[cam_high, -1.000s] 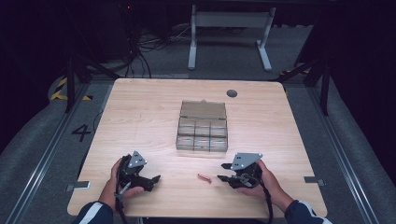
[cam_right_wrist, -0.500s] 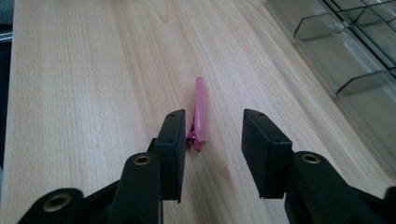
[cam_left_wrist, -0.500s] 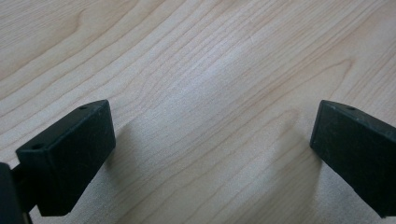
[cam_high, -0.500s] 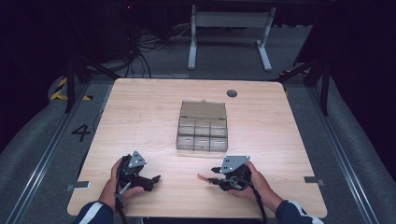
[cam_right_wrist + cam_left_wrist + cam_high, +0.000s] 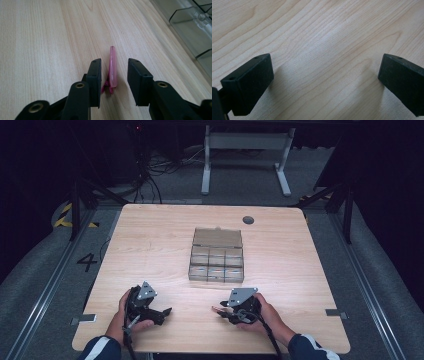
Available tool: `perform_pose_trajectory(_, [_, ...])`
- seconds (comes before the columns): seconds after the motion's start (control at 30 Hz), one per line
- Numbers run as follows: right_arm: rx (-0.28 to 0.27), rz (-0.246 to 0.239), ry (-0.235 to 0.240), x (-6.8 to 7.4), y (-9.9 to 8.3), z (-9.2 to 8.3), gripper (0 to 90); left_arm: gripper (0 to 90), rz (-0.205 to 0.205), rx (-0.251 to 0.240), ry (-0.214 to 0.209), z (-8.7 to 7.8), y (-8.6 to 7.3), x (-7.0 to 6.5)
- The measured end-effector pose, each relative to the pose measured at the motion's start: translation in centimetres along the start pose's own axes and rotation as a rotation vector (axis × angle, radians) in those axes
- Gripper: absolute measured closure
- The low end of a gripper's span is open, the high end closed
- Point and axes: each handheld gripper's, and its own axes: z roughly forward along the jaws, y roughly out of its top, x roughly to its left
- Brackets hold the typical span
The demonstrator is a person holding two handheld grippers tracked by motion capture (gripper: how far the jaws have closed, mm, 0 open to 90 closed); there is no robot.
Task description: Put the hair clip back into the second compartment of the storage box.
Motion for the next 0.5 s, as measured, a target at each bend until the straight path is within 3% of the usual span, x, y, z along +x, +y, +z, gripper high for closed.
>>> perform_pose_trajectory(0.33, [0.006, 0.007, 0.0, -0.09, 0.12, 0.63, 68.3, 0.6, -0.002, -0.001, 0.001, 0.01, -0.01, -0.02])
perform_pose_trajectory(0.5, [0.006, -0.001, 0.015, -0.03, 0.19, 0.69, 75.4, 0.6, 0.0, 0.0, 0.0, 0.0, 0.0, 0.0])
